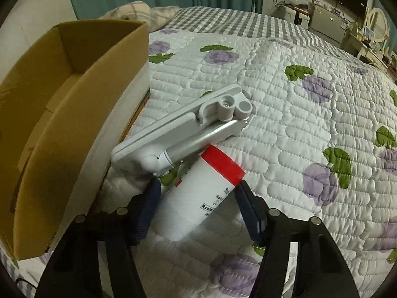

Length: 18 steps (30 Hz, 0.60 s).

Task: Organize rigid objects
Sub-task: 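Grasp the white bottle with red cap with the right tool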

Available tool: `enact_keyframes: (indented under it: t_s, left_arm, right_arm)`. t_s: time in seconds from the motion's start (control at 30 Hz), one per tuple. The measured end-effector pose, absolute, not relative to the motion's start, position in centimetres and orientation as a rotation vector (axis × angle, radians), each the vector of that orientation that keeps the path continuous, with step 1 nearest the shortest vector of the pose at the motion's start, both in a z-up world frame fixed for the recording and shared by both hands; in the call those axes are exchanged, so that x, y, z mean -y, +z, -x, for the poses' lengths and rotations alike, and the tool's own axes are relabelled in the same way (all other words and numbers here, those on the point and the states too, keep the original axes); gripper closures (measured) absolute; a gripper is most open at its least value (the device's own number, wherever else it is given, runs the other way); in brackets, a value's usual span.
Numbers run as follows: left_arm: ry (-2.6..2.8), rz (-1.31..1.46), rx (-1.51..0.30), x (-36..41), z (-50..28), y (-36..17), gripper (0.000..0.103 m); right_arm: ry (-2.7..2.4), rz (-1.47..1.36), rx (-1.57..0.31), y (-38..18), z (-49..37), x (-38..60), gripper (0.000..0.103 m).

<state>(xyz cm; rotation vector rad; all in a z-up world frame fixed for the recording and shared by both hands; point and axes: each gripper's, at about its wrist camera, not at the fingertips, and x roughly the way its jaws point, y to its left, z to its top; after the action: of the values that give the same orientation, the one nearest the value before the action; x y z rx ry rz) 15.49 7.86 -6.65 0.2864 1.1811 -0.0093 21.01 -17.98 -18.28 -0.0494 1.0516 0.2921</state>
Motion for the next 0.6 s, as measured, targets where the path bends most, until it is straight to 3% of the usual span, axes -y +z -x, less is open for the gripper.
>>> enact_keyframes:
  t_s: [0.17, 0.6]
  left_arm:
    - [-0.009, -0.286, -1.181, -7.9, -15.5, -6.7, 0.093]
    - [-0.010, -0.286, -1.180, -7.9, -15.5, -6.7, 0.093]
  right_arm:
    - [0.316, 0.040, -1.044, -17.6, -20.3, 18.1, 0.056]
    - [0.348, 0.054, -1.011, -15.5, -18.0, 18.2, 0.064]
